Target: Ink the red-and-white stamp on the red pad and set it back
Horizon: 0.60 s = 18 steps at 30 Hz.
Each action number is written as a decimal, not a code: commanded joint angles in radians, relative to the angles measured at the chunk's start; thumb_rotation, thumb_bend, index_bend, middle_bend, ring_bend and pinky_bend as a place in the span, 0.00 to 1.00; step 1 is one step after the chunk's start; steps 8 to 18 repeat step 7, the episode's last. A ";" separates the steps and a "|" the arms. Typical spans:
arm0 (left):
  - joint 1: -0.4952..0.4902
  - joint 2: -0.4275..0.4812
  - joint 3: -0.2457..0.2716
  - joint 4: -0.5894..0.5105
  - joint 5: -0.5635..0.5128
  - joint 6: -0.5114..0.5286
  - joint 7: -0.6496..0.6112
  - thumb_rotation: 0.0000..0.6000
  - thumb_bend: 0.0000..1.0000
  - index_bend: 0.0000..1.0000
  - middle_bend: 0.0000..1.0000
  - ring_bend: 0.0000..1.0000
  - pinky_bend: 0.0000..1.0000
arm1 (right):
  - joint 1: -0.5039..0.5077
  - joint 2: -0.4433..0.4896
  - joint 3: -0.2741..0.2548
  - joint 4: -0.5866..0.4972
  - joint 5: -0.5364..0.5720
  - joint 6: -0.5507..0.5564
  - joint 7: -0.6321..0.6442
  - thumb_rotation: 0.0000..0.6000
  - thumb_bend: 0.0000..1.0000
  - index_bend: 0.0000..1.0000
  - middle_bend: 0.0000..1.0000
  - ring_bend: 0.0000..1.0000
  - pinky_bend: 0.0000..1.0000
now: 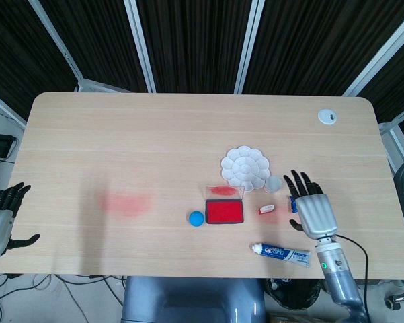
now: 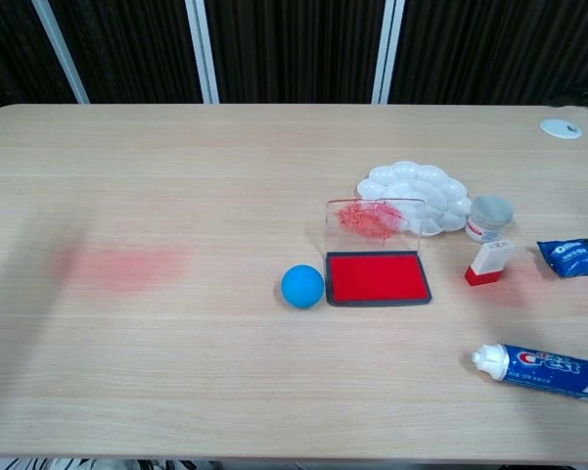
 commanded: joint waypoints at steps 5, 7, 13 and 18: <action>0.014 -0.037 -0.001 0.044 0.036 0.052 0.033 1.00 0.03 0.00 0.00 0.00 0.00 | -0.165 0.135 -0.098 0.099 -0.206 0.184 0.228 1.00 0.08 0.00 0.00 0.00 0.20; 0.014 -0.042 -0.003 0.049 0.039 0.059 0.041 1.00 0.03 0.00 0.00 0.00 0.00 | -0.183 0.130 -0.092 0.119 -0.210 0.196 0.259 1.00 0.08 0.00 0.00 0.00 0.20; 0.014 -0.042 -0.003 0.049 0.039 0.059 0.041 1.00 0.03 0.00 0.00 0.00 0.00 | -0.183 0.130 -0.092 0.119 -0.210 0.196 0.259 1.00 0.08 0.00 0.00 0.00 0.20; 0.014 -0.042 -0.003 0.049 0.039 0.059 0.041 1.00 0.03 0.00 0.00 0.00 0.00 | -0.183 0.130 -0.092 0.119 -0.210 0.196 0.259 1.00 0.08 0.00 0.00 0.00 0.20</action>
